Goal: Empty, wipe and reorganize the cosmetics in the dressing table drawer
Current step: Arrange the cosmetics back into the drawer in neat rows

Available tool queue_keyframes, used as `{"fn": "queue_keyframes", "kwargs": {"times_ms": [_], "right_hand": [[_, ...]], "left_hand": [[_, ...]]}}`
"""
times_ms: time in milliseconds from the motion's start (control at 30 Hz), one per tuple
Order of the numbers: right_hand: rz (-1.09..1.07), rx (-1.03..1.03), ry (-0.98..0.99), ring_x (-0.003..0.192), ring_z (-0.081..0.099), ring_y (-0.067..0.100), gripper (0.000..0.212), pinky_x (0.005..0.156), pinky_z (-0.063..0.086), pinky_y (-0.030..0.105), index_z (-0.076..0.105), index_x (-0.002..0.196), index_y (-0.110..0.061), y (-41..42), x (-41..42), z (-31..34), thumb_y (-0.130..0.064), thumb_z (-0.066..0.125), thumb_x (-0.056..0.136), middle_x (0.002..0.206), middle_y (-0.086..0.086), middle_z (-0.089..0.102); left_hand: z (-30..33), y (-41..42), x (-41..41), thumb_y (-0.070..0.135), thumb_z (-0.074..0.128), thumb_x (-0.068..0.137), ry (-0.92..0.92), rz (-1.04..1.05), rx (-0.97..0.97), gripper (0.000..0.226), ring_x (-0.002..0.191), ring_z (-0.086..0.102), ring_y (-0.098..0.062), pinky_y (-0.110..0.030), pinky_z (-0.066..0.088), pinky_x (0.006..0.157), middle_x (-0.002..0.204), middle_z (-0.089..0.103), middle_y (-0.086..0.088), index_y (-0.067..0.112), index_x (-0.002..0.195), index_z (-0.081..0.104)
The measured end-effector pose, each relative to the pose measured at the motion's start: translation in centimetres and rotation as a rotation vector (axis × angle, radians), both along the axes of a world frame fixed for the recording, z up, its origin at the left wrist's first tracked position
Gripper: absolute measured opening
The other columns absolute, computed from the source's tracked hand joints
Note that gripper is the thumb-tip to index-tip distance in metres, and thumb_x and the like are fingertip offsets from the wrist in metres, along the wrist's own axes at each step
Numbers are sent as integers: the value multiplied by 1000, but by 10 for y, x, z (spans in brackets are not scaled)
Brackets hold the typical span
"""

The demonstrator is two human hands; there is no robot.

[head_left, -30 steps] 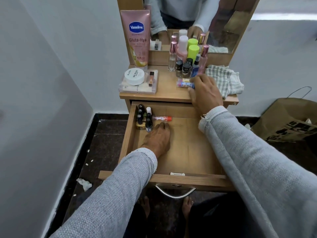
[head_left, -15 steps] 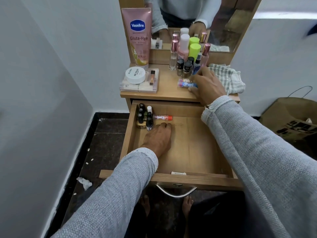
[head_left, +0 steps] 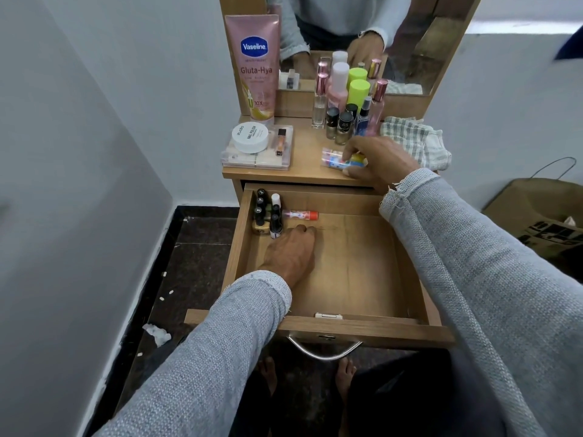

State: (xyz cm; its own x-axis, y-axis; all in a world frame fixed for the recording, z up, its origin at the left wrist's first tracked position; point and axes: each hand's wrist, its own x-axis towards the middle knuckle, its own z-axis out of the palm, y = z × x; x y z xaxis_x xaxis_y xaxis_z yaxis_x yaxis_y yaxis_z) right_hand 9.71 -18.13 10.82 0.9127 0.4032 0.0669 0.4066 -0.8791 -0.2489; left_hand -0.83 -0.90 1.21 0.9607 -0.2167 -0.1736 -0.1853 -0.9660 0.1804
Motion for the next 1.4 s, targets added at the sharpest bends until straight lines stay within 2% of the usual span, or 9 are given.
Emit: {"fn": "queue_keyframes", "kwargs": {"times_ms": [133,367,533,667,800,1000,1100,1267,1400], "right_hand": [[48,66,-74,92,56,17,22,76,41,25,63,102,-17,-4,-6,-6,-25,72,83,108,3,65],[70,184,-146,82,59,19,22,70,48,27,65,96,-13,-8,-15,-14,-21,76,78,96,4,67],[134,258,-126,79,54,10,25,68,40,10,63,98,-14,2,-37,-33,-20,76,78,98,-1,61],[193,165,-59,92,53,14,24,80,44,24,62,99,-19,14,-60,-61,-25,74,79,104,-1,62],[157,120,41,90,57,27,26,79,45,35,65,100,-13,18,-69,-92,-23,73,78,102,8,65],[99,84,105,83,60,30,27,69,44,31,64,101,-10,20,-62,-113,-23,70,77,98,9,65],[97,85,124,88,61,27,25,72,43,29,64,100,-15,24,-59,-119,-25,71,78,103,7,66],[103,116,152,96,60,26,24,81,51,37,62,101,-15,34,-56,-123,-22,73,80,112,6,61],[77,141,153,108,56,29,29,91,49,38,63,106,-13,35,-56,-125,-19,74,79,127,7,50]], "left_hand": [[-1,1,0,3,51,91,3,4,-12,49,115,56,-32,-44,49,86,129,55,-13,10,139,43],[-2,3,-2,5,54,91,7,-5,-22,48,113,58,-31,-43,50,88,127,56,-13,10,138,44],[0,5,-2,5,52,90,-2,4,0,44,114,58,-31,-43,47,87,127,57,-10,12,133,49],[1,6,-6,3,53,88,14,-8,27,47,113,60,-33,-44,49,88,127,58,-11,13,134,49],[-3,6,-11,7,59,87,10,-3,49,38,101,64,-30,-44,52,88,114,64,-9,14,125,58],[-4,7,-9,13,56,92,-27,-16,59,15,78,59,-24,-39,53,79,95,67,-7,13,104,64],[-6,7,-9,13,56,93,-34,-20,62,14,74,57,-23,-38,53,76,93,66,-7,13,104,64],[-9,6,-9,13,54,95,-46,-20,60,14,69,50,-20,-33,43,63,82,54,-2,12,105,63],[-9,5,-9,13,56,94,-44,-16,55,17,74,54,-22,-34,46,66,91,61,-4,12,110,62]]}}
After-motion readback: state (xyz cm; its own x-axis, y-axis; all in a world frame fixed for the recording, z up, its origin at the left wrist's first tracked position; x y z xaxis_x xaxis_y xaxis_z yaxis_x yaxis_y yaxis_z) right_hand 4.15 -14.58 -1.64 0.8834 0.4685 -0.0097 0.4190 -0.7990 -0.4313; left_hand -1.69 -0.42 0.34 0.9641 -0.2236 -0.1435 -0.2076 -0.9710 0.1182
